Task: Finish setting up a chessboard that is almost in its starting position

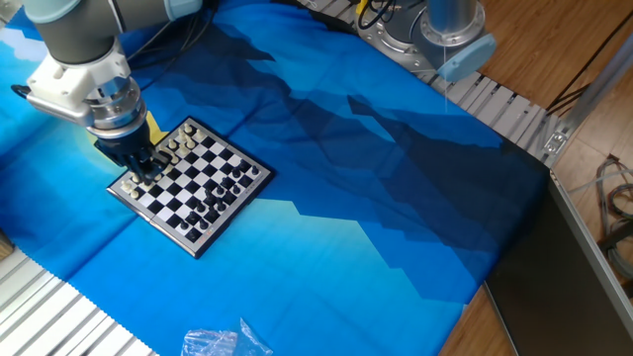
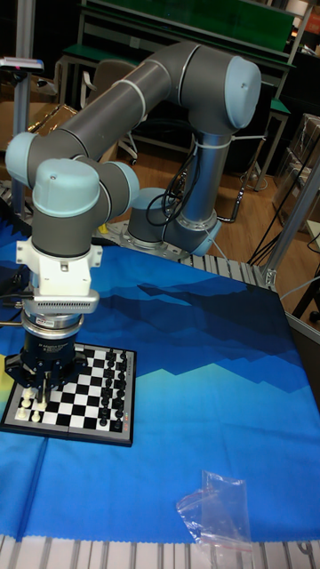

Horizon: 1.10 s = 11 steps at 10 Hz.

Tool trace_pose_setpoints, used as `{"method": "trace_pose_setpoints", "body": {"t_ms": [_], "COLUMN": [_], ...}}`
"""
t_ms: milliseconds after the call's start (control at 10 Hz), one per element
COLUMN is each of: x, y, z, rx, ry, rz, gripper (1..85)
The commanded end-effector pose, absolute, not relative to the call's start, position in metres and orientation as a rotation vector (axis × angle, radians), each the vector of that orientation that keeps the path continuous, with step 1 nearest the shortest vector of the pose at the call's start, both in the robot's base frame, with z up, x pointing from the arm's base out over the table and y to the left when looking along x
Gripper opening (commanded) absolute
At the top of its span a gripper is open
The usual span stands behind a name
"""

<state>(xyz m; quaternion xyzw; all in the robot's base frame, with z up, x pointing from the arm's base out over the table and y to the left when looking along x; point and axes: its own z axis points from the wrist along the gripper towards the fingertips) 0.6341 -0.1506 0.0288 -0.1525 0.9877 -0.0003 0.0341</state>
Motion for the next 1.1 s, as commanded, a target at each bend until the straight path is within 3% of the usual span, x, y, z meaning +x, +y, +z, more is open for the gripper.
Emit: {"method": "trace_pose_setpoints", "body": {"t_ms": [0, 1000], "x": [0.6368, 0.6355], "y": [-0.1513, -0.1513], "z": [0.0304, 0.0307], "rx": [-0.462, -0.455], "ry": [3.027, 3.028], "rz": [-0.001, 0.004], "gripper": [14.7, 15.0]}}
